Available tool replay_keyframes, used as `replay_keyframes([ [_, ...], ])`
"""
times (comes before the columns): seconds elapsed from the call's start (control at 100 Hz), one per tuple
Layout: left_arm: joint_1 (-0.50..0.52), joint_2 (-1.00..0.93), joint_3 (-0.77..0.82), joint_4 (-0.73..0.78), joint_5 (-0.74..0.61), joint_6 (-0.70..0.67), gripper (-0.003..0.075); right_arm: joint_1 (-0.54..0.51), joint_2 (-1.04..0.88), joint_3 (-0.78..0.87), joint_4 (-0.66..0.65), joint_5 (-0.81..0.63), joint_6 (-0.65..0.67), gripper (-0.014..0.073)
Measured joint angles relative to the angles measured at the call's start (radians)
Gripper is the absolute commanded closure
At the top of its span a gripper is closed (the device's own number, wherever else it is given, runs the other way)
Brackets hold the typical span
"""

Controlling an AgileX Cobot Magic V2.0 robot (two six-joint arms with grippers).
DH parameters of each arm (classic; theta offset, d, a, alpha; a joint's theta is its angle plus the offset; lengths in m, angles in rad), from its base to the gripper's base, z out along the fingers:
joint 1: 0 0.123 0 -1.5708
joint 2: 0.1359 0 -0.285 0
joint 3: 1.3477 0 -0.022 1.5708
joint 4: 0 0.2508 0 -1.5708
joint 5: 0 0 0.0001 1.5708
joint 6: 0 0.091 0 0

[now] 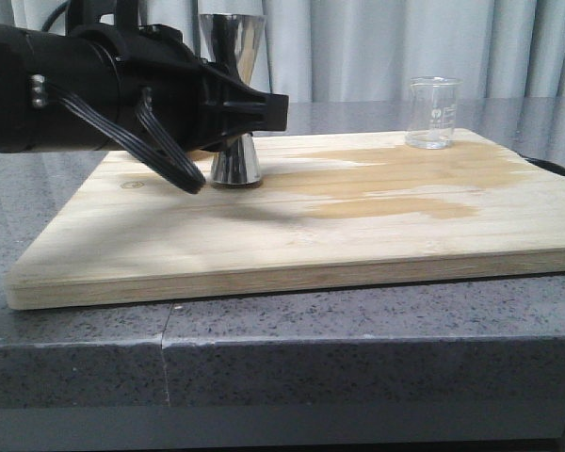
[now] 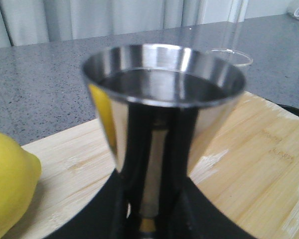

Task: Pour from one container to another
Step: 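Set the filled jigger down on the board beside the lemon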

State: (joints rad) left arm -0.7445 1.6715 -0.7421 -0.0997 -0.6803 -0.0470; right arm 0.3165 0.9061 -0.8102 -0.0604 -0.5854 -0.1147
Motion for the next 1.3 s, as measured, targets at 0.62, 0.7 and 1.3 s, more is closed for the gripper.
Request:
replay_keyframes([
  [0.62,0.0,0.027,0.002,0.009,-0.031,-0.005,0.0739,0.0,0.0,0.0,-0.002,0.0,0.0,-0.0059],
  [0.7,0.0,0.028,0.002,0.012,-0.033,-0.006,0.0739,0.0,0.0,0.0,-0.002,0.0,0.0,-0.0059],
  [1.3,0.002,0.031,0.002,0.107,-0.027,-0.006,0.0339,0.0,0.0,0.0,-0.002,0.0,0.0,-0.0059],
])
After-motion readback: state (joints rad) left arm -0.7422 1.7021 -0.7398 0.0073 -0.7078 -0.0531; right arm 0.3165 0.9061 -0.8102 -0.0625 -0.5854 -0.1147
